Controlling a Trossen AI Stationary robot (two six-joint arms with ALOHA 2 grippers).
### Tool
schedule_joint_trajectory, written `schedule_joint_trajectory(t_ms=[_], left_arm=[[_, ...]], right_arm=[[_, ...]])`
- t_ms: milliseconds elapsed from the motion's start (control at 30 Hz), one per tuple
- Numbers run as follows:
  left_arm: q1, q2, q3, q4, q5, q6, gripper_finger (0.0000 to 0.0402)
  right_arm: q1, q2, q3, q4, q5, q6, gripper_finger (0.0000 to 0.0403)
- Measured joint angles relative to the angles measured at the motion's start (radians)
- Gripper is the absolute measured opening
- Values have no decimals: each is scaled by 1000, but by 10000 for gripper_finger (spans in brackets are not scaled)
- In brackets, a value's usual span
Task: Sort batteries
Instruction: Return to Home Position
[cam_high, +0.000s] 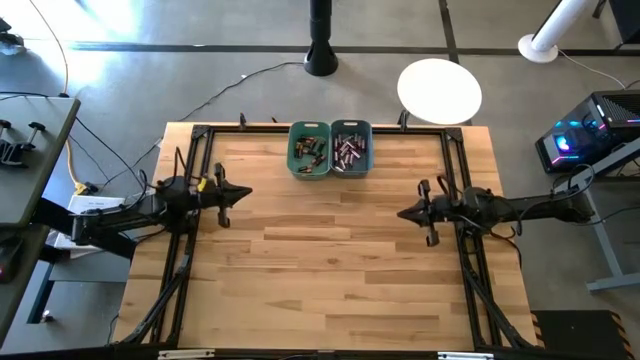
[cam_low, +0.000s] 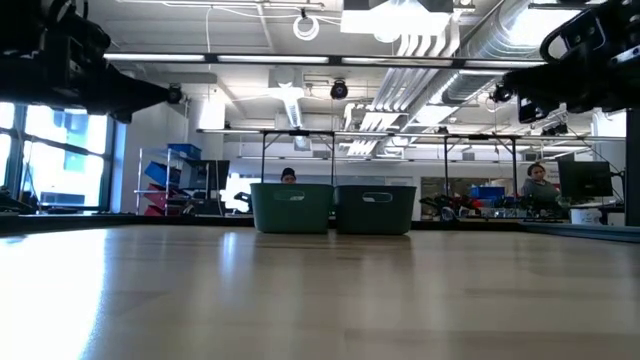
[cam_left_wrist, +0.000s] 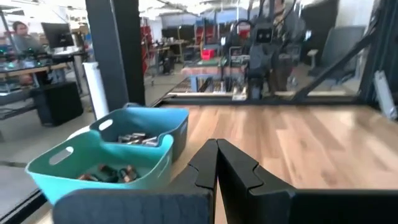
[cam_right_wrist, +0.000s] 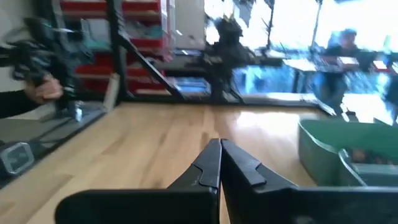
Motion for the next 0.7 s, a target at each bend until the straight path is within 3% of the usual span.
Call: schedule_joint_trajectory(t_ms=[133,333,433,700], left_arm=[[0,2,0,-18,-5,0,0],[0,7,0,-19,-6,-43,0],[0,7,0,-19,-6,-44,0],[0,7,0,-19,-5,-44,0]], right_arm=[[0,0,0,-70,85,5,0],[0,1,0,-252,95,241,0],[0,11,0,-242,101,318,0],[-5,8,0,-135,313,195,0]])
